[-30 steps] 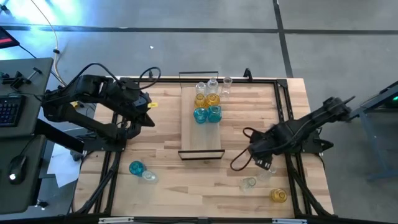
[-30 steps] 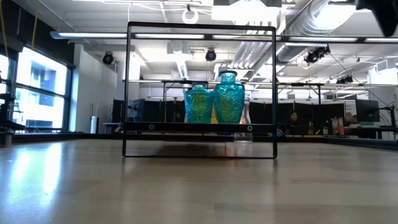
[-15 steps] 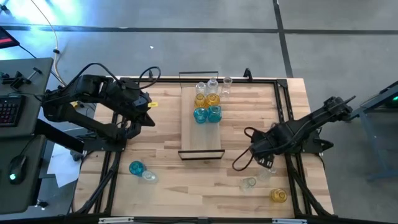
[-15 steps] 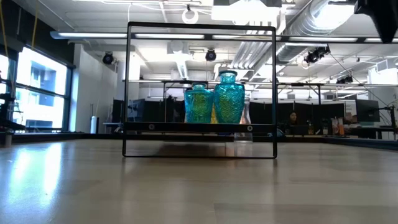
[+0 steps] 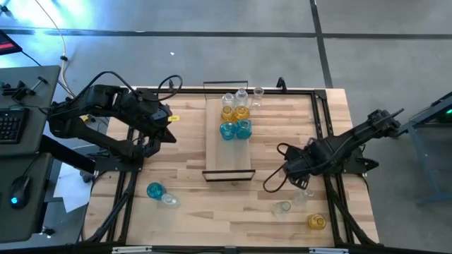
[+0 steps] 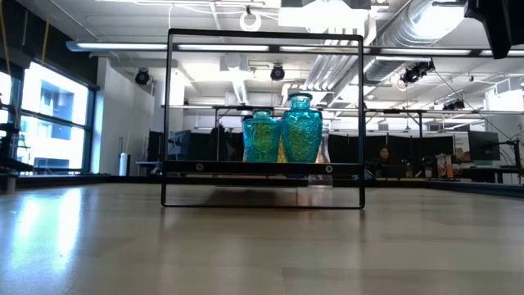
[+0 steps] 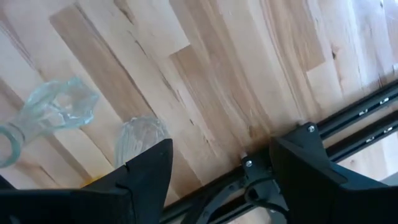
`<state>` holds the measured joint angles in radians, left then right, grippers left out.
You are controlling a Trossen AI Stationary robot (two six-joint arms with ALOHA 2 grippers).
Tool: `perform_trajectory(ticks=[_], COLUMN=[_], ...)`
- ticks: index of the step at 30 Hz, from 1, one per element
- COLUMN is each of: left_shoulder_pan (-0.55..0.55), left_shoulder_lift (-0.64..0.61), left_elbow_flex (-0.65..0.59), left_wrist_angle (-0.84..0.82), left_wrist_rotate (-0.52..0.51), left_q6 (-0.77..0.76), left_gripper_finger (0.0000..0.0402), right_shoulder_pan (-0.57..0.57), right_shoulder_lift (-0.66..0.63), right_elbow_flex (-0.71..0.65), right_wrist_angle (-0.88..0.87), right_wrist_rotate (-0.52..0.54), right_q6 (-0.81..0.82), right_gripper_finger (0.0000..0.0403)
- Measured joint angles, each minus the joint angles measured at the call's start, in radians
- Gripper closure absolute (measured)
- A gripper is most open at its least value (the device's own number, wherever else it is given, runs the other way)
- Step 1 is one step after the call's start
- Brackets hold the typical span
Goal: Sort vases onto shelf
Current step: Put the bottom right transparent flower vase on the shelf aligned with the other transparent flower vase
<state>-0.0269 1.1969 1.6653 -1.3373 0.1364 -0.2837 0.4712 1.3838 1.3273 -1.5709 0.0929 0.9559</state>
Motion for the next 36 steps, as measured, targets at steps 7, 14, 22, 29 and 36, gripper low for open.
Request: perform_trajectory(ticks=[7, 14, 22, 29, 36], left_shoulder_pan=[0.000, 0.000, 0.000, 0.000, 0.000], left_shoulder_lift=[0.000, 0.000, 0.000, 0.000, 0.000], left_elbow_flex=[0.000, 0.000, 0.000, 0.000, 0.000], left_wrist_angle=[0.000, -0.001, 0.000, -0.001, -0.001], left_wrist_rotate=[0.000, 0.000, 0.000, -0.001, -0.001], left_q6=[-0.002, -0.001, 0.025, 0.051, 0.052], left_gripper_finger=[0.0401, 0.0401, 0.0401, 0.0401, 0.0401], right_shoulder_pan=[0.044, 0.101, 0.137, 0.182, 0.204], right_shoulder_lift=[0.000, 0.001, 0.001, 0.001, 0.001], right_elbow_flex=[0.000, 0.004, 0.101, 0.065, 0.012], right_wrist_angle=[0.000, 0.020, 0.023, 0.051, 0.106], right_wrist_rotate=[-0.074, -0.146, -0.122, -0.129, -0.173], right_q6=[0.075, 0.171, 0.280, 0.333, 0.350], right_gripper_finger=[0.0151, 0.0151, 0.0151, 0.0151, 0.0151])
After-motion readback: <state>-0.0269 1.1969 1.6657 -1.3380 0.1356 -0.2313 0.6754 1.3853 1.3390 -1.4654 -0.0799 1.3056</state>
